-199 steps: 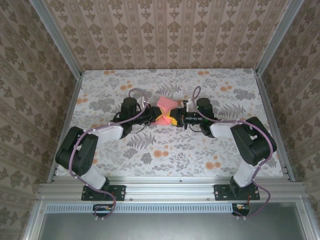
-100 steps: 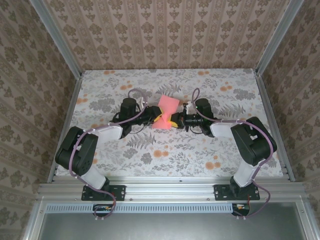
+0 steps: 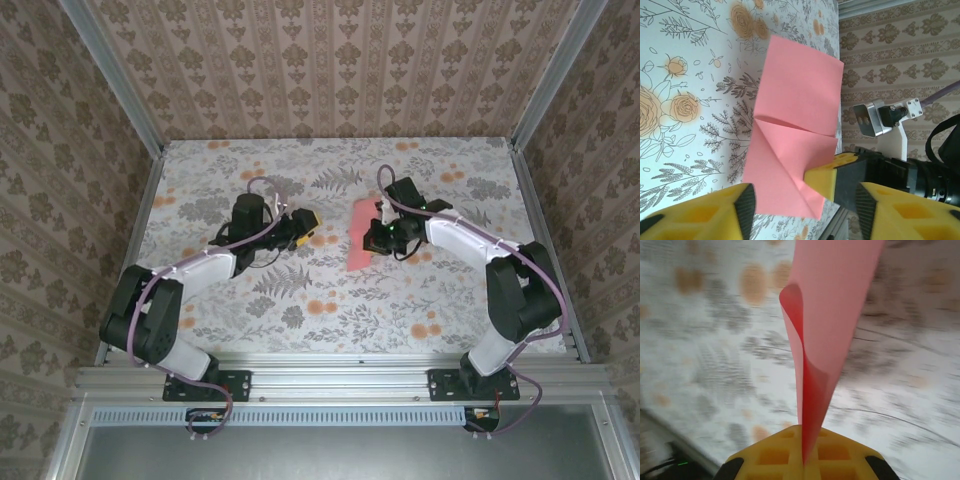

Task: Fold a paper plane with a square sheet of paper (pick it up from the middle)
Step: Turn over the paper at the center of the table.

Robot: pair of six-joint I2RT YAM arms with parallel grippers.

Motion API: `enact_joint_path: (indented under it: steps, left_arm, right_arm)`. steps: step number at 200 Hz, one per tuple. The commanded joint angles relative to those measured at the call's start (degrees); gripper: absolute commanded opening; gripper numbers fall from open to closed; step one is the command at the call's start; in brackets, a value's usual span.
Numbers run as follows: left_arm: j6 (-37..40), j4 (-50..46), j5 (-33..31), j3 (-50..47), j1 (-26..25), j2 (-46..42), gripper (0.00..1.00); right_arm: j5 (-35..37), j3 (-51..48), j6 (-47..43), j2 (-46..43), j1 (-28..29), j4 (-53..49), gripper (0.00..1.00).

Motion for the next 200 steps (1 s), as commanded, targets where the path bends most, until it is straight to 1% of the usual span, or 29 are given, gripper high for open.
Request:
enact_joint_path:
  steps: [1, 9, 17, 36, 66, 75, 91, 92, 97, 122, 145, 158, 172, 200]
  left_arm:
    - [4.0, -4.2, 1.6, 1.8, 0.3, -2.4, 0.63]
    - [4.7, -5.1, 1.8, 2.0, 0.2, -2.7, 0.67]
    - [5.2, -5.8, 2.1, 2.2, 0.2, -2.9, 0.71]
    - [6.1, -7.0, 2.8, 2.4, 0.3, -3.2, 0.75]
    - [6.7, -8.3, 3.1, 1.4, 0.3, -4.4, 0.76]
    - [6.9, -8.9, 3.2, 1.0, 0.2, -4.9, 0.77]
    - [7.4, -10.2, 3.3, 0.3, 0.2, -5.6, 0.76]
    - [7.4, -10.3, 3.4, 0.3, 1.0, -5.7, 0.76]
    - [7.6, -10.6, 3.4, 0.1, 1.9, -5.9, 0.76]
    - [8.3, -12.3, 3.5, -0.6, 1.9, -7.1, 0.76]
    - [8.6, -13.7, 3.5, -1.5, 2.1, -8.5, 0.76]
    - [8.9, -14.7, 3.5, -2.1, 1.9, -9.5, 0.76]
    - [9.3, -15.9, 3.3, -2.9, 2.1, -10.9, 0.76]
    - [9.9, -18.0, 2.6, -4.6, 2.1, -13.6, 0.76]
  right_arm:
    - [20.8, 5.7, -9.2, -1.5, 1.1, -19.5, 0.03]
    - [26.5, 7.8, -10.0, -1.0, 2.0, -23.0, 0.03]
    - [30.5, 9.5, -10.4, -0.2, 2.6, -25.7, 0.04]
    - [39.5, 12.9, -10.5, 2.6, 4.7, -31.2, 0.04]
    - [48.1, 17.6, -8.5, 8.9, 8.0, -36.3, 0.04]
    - [50.3, 19.5, -7.8, 11.2, 9.5, -37.8, 0.06]
    - [51.9, 23.0, -6.8, 15.6, 11.9, -40.1, 0.07]
    - [52.0, 23.2, -6.7, 15.9, 12.0, -40.1, 0.07]
    - [52.1, 24.0, -6.5, 16.7, 12.6, -40.4, 0.08]
    - [51.1, 27.9, -5.4, 21.8, 15.2, -41.4, 0.10]
    - [48.3, 31.2, -5.3, 25.7, 17.4, -41.6, 0.17]
    - [45.4, 32.0, -5.3, 26.5, 18.4, -40.1, 0.20]
    - [42.0, 32.3, -5.3, 26.9, 19.3, -38.0, 0.25]
    - [32.0, 30.6, -5.2, 25.9, 19.6, -30.7, 0.27]
